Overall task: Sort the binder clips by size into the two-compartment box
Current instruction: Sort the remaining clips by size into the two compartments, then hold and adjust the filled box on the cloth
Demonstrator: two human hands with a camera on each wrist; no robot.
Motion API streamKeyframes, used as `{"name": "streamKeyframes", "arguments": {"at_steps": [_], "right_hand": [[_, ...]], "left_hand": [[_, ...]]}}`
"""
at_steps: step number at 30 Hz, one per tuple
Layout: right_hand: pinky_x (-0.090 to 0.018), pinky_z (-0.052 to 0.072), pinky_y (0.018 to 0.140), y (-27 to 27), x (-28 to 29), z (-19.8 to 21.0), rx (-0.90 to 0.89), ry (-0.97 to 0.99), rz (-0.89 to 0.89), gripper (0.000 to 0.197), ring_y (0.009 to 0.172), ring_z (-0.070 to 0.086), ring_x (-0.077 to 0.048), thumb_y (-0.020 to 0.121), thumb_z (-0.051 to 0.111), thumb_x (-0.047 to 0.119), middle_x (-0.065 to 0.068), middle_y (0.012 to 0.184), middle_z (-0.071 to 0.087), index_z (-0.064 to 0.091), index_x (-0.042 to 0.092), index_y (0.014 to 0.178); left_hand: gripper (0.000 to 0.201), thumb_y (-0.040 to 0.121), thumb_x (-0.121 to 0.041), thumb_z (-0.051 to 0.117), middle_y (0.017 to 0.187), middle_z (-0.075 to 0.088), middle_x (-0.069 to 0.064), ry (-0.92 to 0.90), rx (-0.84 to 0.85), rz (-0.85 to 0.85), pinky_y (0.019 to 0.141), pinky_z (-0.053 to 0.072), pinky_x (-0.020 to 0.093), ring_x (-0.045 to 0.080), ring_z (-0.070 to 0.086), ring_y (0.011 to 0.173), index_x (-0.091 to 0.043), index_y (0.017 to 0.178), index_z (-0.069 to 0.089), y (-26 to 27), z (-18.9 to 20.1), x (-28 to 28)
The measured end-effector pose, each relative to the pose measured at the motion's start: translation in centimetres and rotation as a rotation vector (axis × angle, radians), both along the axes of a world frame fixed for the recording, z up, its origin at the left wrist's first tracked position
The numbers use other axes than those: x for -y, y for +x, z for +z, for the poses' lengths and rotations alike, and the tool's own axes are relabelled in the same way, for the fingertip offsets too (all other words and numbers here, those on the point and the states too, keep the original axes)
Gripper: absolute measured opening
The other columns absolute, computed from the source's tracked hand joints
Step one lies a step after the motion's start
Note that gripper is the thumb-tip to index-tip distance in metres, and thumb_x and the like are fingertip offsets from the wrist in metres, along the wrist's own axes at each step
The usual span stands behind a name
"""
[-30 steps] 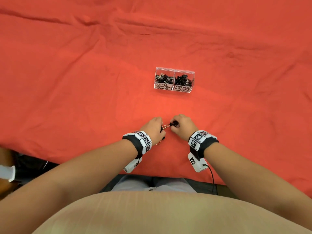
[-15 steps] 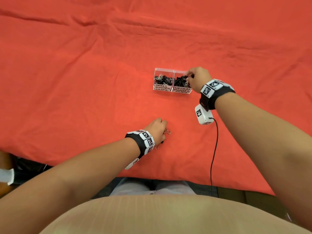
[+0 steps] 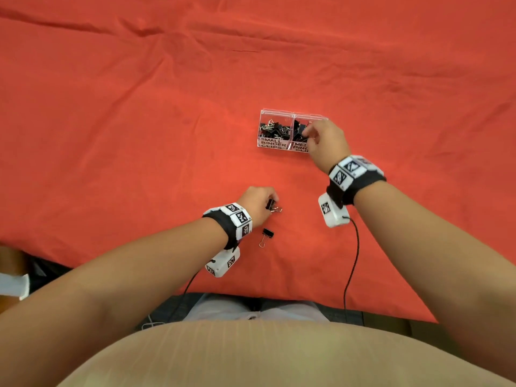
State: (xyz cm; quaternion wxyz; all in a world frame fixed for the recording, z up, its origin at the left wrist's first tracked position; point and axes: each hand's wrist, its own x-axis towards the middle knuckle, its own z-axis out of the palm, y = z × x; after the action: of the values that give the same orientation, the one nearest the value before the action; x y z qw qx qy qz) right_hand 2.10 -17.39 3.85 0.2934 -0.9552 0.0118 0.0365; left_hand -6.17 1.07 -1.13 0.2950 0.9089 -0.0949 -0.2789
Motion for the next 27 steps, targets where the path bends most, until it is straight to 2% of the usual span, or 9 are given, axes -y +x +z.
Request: {"name": "streamKeyframes", "arguments": {"at_steps": [2, 5, 9, 12, 16, 19, 22, 25, 27], "right_hand": [[-0.031, 0.051, 0.074, -3.3, -0.8, -0.4, -0.094, 0.025, 0.107, 0.019, 0.077, 0.058, -0.017, 0.086, 0.049, 0.007, -0.005, 0.094, 0.066, 0.067, 0.012, 0.086], [-0.041, 0.053, 0.08, -8.8, -2.7, -2.0, -0.258, -0.001, 0.382, 0.019, 0.086, 0.063, -0.026, 0.082, 0.051, 0.013, -0.006, 0.096, 0.067, 0.069, 0.015, 0.084], [-0.041, 0.05, 0.086, -13.0, -5.0, -4.5, -0.397, -0.095, 0.692, 0.036, 0.104, 0.056, -0.029, 0.085, 0.052, 0.017, -0.011, 0.116, 0.052, 0.059, 0.019, 0.121], [-0.04, 0.048, 0.084, -13.3, -5.4, -5.2, -0.372, -0.161, 0.761, 0.038, 0.103, 0.054, -0.032, 0.089, 0.05, 0.014, -0.015, 0.119, 0.046, 0.054, 0.012, 0.127], [-0.039, 0.044, 0.078, -13.0, -4.8, -5.3, -0.417, -0.1, 0.65, 0.023, 0.097, 0.055, -0.032, 0.085, 0.058, 0.01, -0.014, 0.114, 0.05, 0.056, 0.006, 0.107], [-0.029, 0.04, 0.072, -12.3, -3.5, -5.2, -0.427, 0.039, 0.503, 0.011, 0.088, 0.058, -0.028, 0.082, 0.061, 0.009, -0.012, 0.1, 0.063, 0.059, 0.007, 0.093], [-0.017, 0.033, 0.068, -10.0, -1.0, -3.9, -0.354, 0.123, 0.204, 0.008, 0.075, 0.052, -0.013, 0.083, 0.065, 0.011, -0.007, 0.091, 0.069, 0.065, 0.01, 0.091], [-0.019, 0.037, 0.07, -6.3, 2.2, -1.6, -0.196, 0.144, -0.102, 0.007, 0.074, 0.052, -0.01, 0.084, 0.065, 0.012, 0.002, 0.081, 0.062, 0.068, 0.009, 0.09], [-0.019, 0.039, 0.072, -3.6, 3.9, -0.2, -0.119, 0.135, -0.216, 0.009, 0.075, 0.052, -0.01, 0.085, 0.063, 0.012, 0.002, 0.082, 0.061, 0.068, 0.009, 0.092]], "left_hand": [[0.03, 0.076, -0.001, 0.07, 0.085, 0.06, 0.001, -0.023, 0.011, 0.069, 0.071, 0.047, 0.022, 0.016, 0.057, 0.076, -0.017, 0.102, 0.068, 1.2, 0.3, -0.2], [0.029, 0.072, -0.001, 0.075, 0.073, 0.057, -0.007, -0.083, 0.05, 0.191, 0.06, 0.041, 0.013, 0.01, 0.052, 0.067, -0.016, 0.097, 0.069, 3.4, 1.2, -0.1], [0.031, 0.071, -0.001, 0.077, 0.069, 0.053, -0.01, -0.156, 0.079, 0.265, 0.055, 0.041, 0.011, 0.005, 0.049, 0.062, -0.018, 0.095, 0.068, 6.6, 2.5, 1.0], [0.033, 0.07, -0.003, 0.078, 0.076, 0.054, -0.004, -0.181, 0.132, 0.241, 0.06, 0.048, 0.019, 0.01, 0.048, 0.065, -0.019, 0.097, 0.068, 8.8, 3.4, 2.6], [0.031, 0.069, -0.004, 0.079, 0.069, 0.051, -0.008, -0.189, 0.198, 0.248, 0.065, 0.049, 0.029, 0.013, 0.05, 0.066, -0.021, 0.093, 0.068, 11.5, 4.3, 4.8], [0.03, 0.068, -0.006, 0.078, 0.065, 0.048, -0.013, -0.173, 0.239, 0.265, 0.067, 0.05, 0.029, 0.013, 0.052, 0.067, -0.023, 0.091, 0.068, 13.4, 4.8, 6.0], [0.03, 0.071, -0.006, 0.077, 0.067, 0.05, -0.01, -0.164, 0.244, 0.27, 0.065, 0.048, 0.028, 0.013, 0.052, 0.068, -0.021, 0.095, 0.068, 14.9, 5.0, 7.1], [0.028, 0.075, -0.003, 0.073, 0.075, 0.056, -0.002, -0.139, 0.231, 0.239, 0.065, 0.051, 0.028, 0.016, 0.054, 0.068, -0.018, 0.097, 0.067, 15.2, 4.8, 8.1], [0.027, 0.076, -0.003, 0.071, 0.085, 0.063, 0.003, -0.11, 0.217, 0.188, 0.071, 0.055, 0.031, 0.02, 0.06, 0.073, -0.017, 0.098, 0.065, 15.0, 4.3, 8.3]]}}
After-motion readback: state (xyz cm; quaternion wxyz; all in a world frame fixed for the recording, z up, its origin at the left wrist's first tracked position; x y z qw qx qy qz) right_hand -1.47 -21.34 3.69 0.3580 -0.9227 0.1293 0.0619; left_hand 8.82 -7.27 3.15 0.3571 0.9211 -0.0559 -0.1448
